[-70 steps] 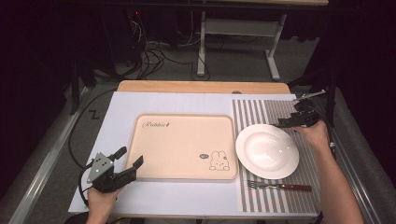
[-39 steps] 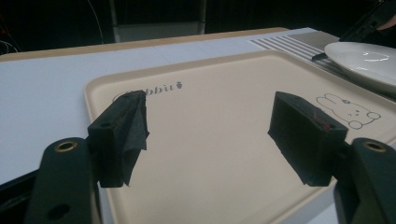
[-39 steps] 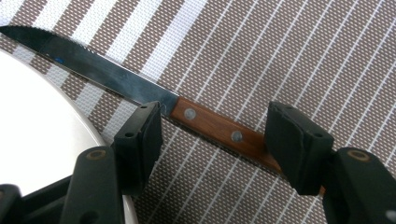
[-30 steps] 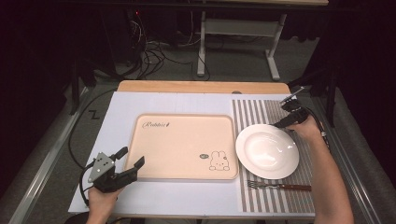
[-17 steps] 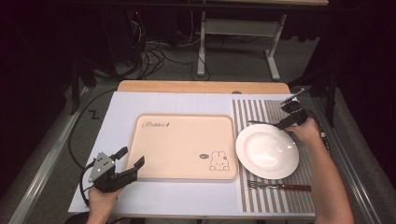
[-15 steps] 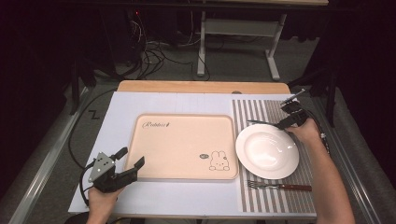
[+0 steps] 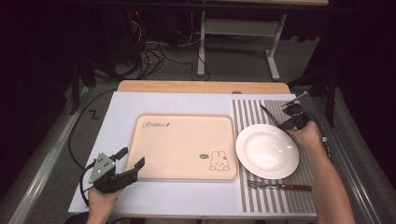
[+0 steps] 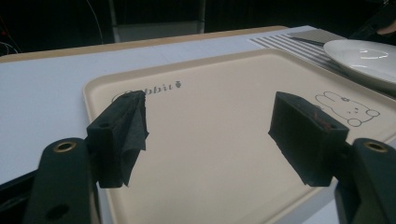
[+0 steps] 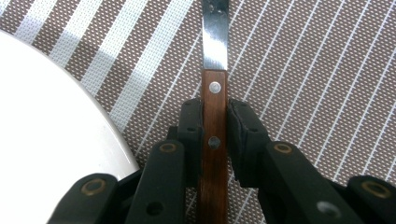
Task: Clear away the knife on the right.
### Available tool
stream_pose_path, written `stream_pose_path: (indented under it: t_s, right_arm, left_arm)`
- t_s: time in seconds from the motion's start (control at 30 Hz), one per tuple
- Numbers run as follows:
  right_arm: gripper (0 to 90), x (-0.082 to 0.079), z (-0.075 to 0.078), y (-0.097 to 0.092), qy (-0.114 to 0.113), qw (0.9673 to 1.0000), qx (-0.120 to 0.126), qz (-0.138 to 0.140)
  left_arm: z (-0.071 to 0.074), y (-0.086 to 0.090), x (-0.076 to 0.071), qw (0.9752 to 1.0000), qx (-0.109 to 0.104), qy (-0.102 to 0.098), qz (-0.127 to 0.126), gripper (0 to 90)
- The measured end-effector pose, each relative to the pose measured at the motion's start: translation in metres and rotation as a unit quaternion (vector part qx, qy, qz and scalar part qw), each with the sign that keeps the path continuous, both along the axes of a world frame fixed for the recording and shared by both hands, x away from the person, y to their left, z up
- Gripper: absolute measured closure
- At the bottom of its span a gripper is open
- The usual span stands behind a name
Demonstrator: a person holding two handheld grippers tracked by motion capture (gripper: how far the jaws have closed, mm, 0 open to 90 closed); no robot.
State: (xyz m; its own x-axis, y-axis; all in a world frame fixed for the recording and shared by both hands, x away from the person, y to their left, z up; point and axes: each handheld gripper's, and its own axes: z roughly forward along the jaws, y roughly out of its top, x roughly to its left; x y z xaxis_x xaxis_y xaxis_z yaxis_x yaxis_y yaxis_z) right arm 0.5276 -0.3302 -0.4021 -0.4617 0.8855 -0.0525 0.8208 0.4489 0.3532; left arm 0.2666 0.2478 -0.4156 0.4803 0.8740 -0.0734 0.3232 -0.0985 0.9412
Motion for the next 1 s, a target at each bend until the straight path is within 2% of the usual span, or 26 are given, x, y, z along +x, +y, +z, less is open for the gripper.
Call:
stream_pose_path:
  t_s: [0.1,0.37,0.43,0.6,0.87,1.0]
  right_arm:
    - [78.9,-0.002,0.0,0.0,-0.004,1.0,-0.001,0.0]
    - [79.2,0.0,0.001,0.001,0.001,1.0,-0.004,-0.004]
    - [79.2,0.0,0.002,0.002,-0.001,0.9999,-0.017,-0.002]
    - [79.3,0.0,0.009,0.001,-0.014,0.9997,-0.018,-0.003]
    - [79.2,-0.011,0.034,0.004,-0.05,0.9986,-0.015,-0.011]
    - [79.2,-0.02,0.046,0.007,-0.062,0.998,-0.012,-0.005]
  left_arm:
    - [0.0,0.001,-0.001,1.0,-0.002,0.0,0.0,27.8]
    - [0.0,0.002,0.001,1.0,-0.004,0.002,0.0,27.8]
    - [0.0,0.002,0.001,1.0,-0.002,0.002,0.001,27.8]
    - [0.001,0.005,0.0,1.0,-0.005,0.0,0.005,27.7]
    - [0.001,0.007,0.0,0.9999,-0.008,-0.001,0.009,27.7]
    - [0.001,0.006,-0.001,1.0,-0.005,-0.004,0.006,27.8]
